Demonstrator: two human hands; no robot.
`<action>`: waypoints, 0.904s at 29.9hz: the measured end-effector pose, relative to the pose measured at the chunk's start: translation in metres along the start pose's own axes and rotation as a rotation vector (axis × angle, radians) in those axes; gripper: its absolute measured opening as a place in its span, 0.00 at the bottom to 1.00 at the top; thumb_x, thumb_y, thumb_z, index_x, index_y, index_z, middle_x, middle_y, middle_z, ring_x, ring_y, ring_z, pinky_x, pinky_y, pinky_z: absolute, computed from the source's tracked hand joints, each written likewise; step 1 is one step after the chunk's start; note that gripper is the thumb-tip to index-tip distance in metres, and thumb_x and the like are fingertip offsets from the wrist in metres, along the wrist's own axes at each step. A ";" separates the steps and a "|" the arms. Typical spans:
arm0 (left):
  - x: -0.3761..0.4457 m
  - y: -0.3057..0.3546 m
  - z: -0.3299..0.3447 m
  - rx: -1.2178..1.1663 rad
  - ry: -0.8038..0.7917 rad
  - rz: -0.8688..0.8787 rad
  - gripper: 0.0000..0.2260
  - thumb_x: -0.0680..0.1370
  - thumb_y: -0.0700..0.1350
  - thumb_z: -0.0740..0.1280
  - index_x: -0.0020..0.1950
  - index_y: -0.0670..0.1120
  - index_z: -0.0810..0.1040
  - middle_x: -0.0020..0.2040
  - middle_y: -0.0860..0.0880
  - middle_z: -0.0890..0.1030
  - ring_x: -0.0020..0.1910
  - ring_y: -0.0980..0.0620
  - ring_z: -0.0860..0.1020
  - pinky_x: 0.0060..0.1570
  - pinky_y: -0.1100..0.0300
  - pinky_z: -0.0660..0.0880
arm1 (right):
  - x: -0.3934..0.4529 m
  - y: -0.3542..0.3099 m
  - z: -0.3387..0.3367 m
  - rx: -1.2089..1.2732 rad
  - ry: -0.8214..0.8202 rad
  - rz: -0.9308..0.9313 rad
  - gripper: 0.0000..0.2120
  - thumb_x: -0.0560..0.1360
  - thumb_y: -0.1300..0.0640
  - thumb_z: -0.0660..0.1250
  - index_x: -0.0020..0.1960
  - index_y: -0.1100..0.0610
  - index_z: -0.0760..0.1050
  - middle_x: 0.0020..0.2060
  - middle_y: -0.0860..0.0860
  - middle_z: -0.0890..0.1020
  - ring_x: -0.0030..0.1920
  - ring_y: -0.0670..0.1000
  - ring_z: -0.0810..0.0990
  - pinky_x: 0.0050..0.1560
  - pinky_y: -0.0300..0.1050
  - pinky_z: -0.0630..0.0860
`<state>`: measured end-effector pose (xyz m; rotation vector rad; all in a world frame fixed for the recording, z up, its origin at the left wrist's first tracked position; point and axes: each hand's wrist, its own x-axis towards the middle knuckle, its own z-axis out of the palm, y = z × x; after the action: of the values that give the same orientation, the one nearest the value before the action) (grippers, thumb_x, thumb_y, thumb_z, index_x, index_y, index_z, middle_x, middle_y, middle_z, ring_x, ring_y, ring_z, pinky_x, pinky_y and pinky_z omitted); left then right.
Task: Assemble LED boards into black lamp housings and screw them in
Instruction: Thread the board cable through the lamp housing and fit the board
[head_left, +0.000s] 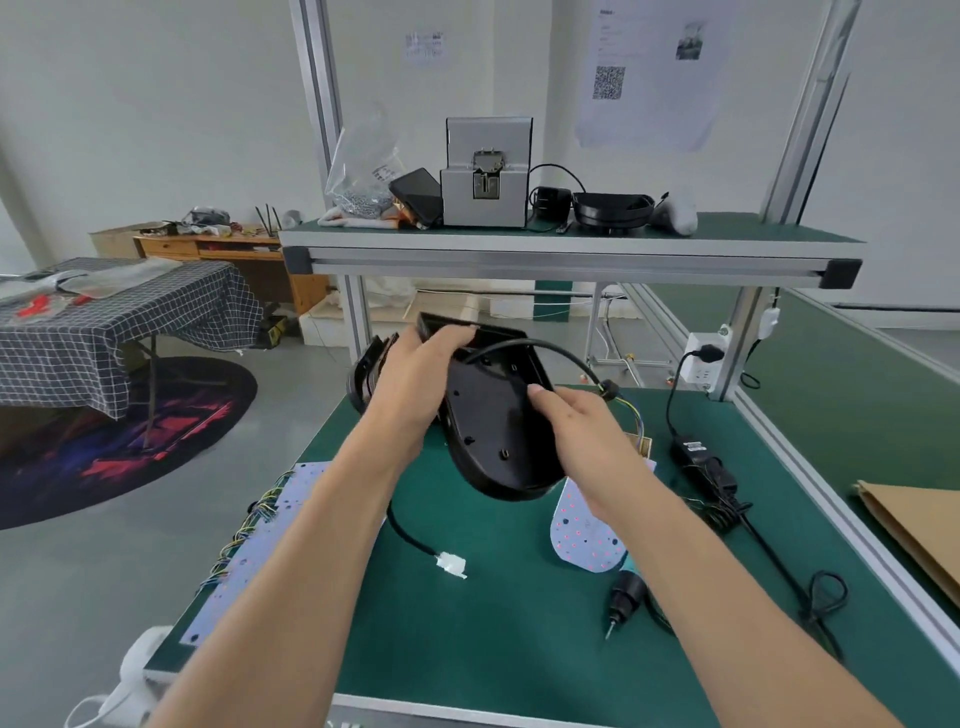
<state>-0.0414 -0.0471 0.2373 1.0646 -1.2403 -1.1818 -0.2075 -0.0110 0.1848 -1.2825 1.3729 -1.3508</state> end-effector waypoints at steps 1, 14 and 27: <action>-0.001 -0.006 -0.002 -0.052 0.035 -0.020 0.13 0.71 0.53 0.69 0.47 0.46 0.80 0.43 0.45 0.84 0.45 0.43 0.82 0.50 0.47 0.77 | -0.002 0.001 -0.003 -0.091 0.002 -0.040 0.27 0.84 0.43 0.61 0.46 0.68 0.77 0.36 0.52 0.77 0.40 0.49 0.72 0.47 0.49 0.66; -0.010 -0.007 -0.021 -0.218 0.002 0.061 0.14 0.70 0.50 0.68 0.51 0.45 0.74 0.47 0.43 0.72 0.45 0.43 0.71 0.44 0.48 0.67 | 0.061 0.050 -0.066 -0.724 -0.021 -0.256 0.31 0.83 0.51 0.69 0.83 0.50 0.62 0.78 0.50 0.70 0.78 0.52 0.67 0.79 0.55 0.61; 0.004 -0.027 -0.046 0.068 0.367 0.117 0.09 0.72 0.49 0.63 0.35 0.51 0.65 0.26 0.59 0.69 0.31 0.52 0.67 0.38 0.53 0.65 | 0.030 0.032 -0.085 0.086 -0.030 -0.273 0.10 0.79 0.60 0.72 0.60 0.53 0.83 0.49 0.55 0.89 0.35 0.49 0.79 0.41 0.52 0.78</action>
<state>0.0027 -0.0558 0.2078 1.1819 -1.0433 -0.8151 -0.2995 -0.0284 0.1654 -1.4651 1.1352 -1.5488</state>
